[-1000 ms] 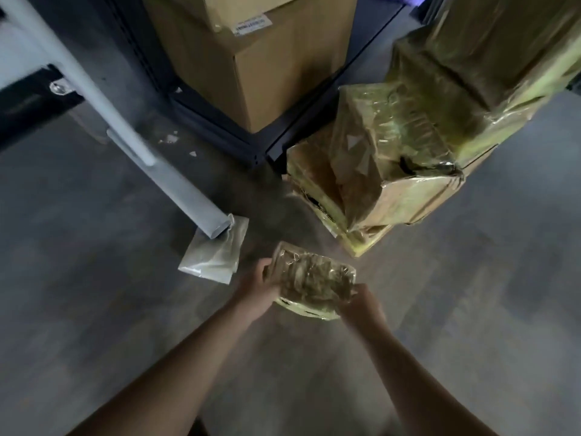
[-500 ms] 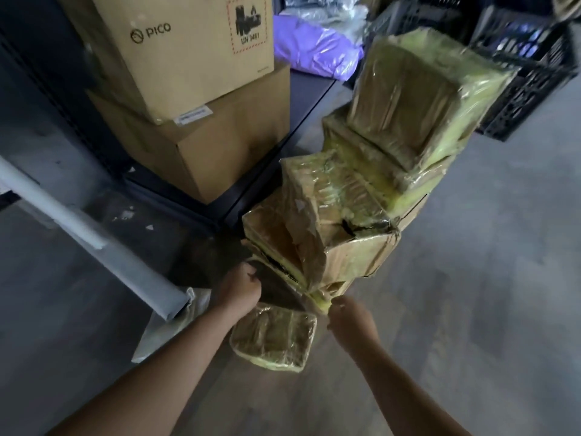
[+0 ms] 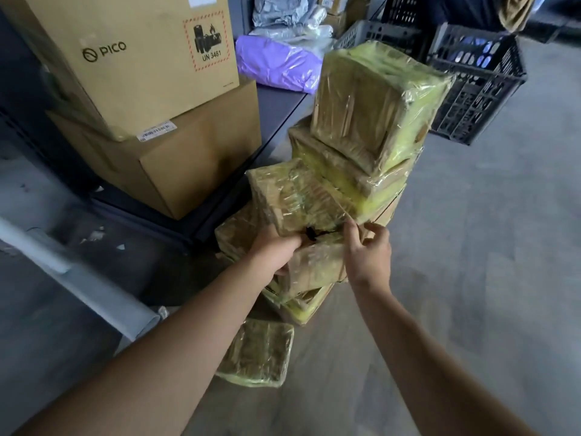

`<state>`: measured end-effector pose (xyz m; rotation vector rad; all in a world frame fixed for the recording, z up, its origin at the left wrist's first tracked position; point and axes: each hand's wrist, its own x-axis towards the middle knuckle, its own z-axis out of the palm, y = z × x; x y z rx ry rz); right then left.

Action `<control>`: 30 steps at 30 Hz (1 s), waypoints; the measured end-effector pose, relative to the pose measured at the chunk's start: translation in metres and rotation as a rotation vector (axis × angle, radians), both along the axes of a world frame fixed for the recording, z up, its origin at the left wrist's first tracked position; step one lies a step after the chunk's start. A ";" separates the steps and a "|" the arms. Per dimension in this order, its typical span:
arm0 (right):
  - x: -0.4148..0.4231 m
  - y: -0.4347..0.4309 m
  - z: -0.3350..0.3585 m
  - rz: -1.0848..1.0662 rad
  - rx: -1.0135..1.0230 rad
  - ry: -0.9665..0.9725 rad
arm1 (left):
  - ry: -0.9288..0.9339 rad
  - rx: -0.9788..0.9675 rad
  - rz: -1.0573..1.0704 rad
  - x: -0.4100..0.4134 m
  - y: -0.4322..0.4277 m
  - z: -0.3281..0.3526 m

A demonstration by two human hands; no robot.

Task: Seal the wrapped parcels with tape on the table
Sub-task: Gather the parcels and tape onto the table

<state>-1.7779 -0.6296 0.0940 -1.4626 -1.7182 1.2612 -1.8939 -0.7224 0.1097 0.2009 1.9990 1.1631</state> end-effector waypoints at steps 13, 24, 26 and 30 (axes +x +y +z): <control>0.003 -0.024 0.093 0.480 -0.091 -0.429 | -0.076 -0.016 0.053 0.057 -0.082 0.092; 0.059 -0.089 0.328 0.546 -0.105 -0.497 | 0.084 -0.224 0.119 0.091 -0.107 0.311; 0.065 -0.094 0.375 0.546 -0.119 -0.504 | 0.174 -0.283 0.109 0.100 -0.111 0.353; 0.068 -0.090 0.459 0.585 -0.111 -0.530 | 0.263 -0.279 0.062 0.111 -0.119 0.433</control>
